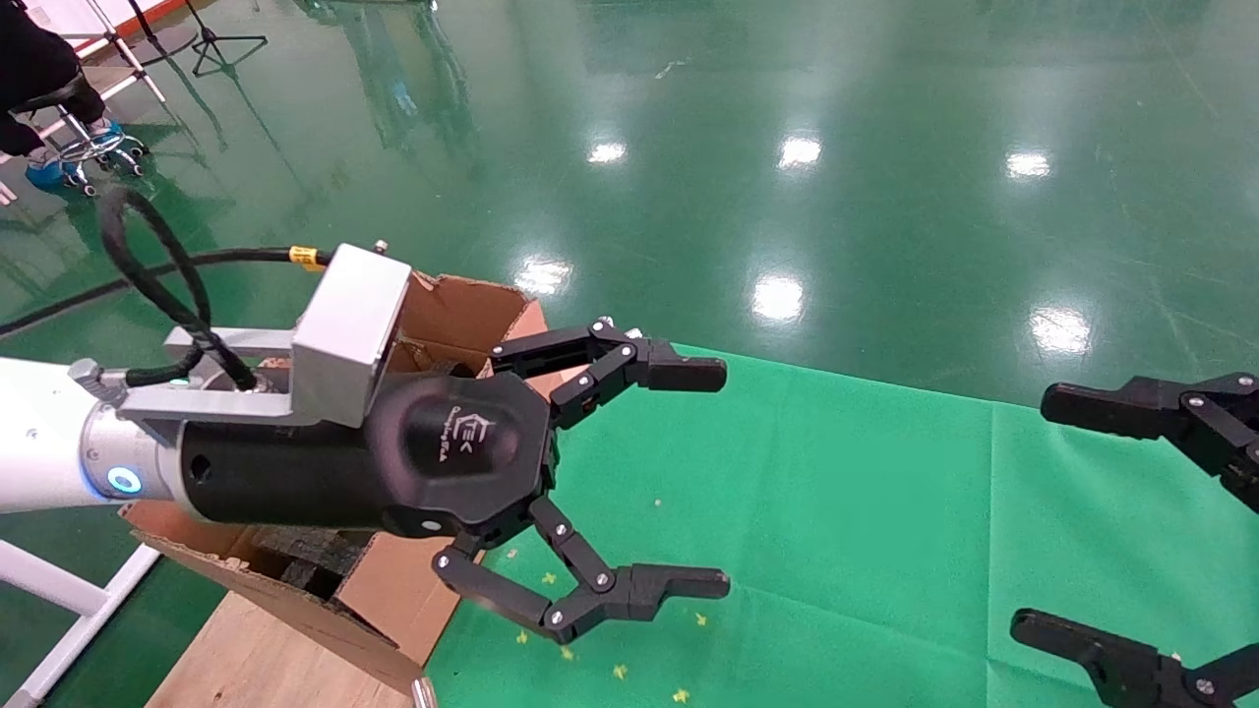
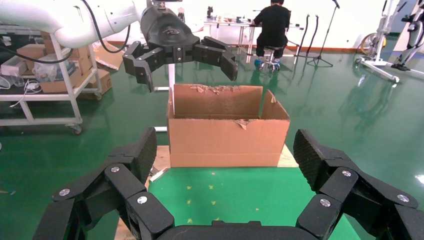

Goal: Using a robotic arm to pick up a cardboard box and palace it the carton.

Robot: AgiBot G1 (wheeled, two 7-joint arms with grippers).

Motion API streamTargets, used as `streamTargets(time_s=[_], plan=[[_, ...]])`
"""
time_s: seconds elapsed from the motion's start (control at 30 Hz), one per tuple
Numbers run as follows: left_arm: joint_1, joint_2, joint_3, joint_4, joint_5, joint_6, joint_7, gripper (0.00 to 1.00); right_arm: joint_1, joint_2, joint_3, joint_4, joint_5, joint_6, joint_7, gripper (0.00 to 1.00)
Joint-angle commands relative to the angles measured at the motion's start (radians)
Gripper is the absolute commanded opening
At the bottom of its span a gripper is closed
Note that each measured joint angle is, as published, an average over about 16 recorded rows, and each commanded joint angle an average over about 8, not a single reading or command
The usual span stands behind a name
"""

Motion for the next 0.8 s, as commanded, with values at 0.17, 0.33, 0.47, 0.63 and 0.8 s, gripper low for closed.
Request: streamTargets(time_s=[0.17, 0.33, 0.47, 0.63, 0.8], plan=[[-0.001, 0.000, 0.000, 0.002, 0.002, -0.001, 0.000, 1.00, 0.000, 0.000, 0.000, 0.000, 0.000, 0.000, 0.000, 1.00], [-0.002, 0.000, 0.001, 0.002, 0.003, -0.001, -0.001, 1.00, 0.000, 0.000, 0.000, 0.000, 0.000, 0.000, 0.000, 1.00], [-0.002, 0.000, 0.001, 0.003, 0.003, -0.001, -0.001, 1.00, 0.000, 0.000, 0.000, 0.000, 0.000, 0.000, 0.000, 1.00], [-0.003, 0.000, 0.001, 0.003, 0.004, -0.002, -0.001, 1.00, 0.000, 0.000, 0.000, 0.000, 0.000, 0.000, 0.000, 1.00], [-0.003, 0.000, 0.002, 0.003, 0.004, -0.002, -0.001, 1.00, 0.000, 0.000, 0.000, 0.000, 0.000, 0.000, 0.000, 1.00]])
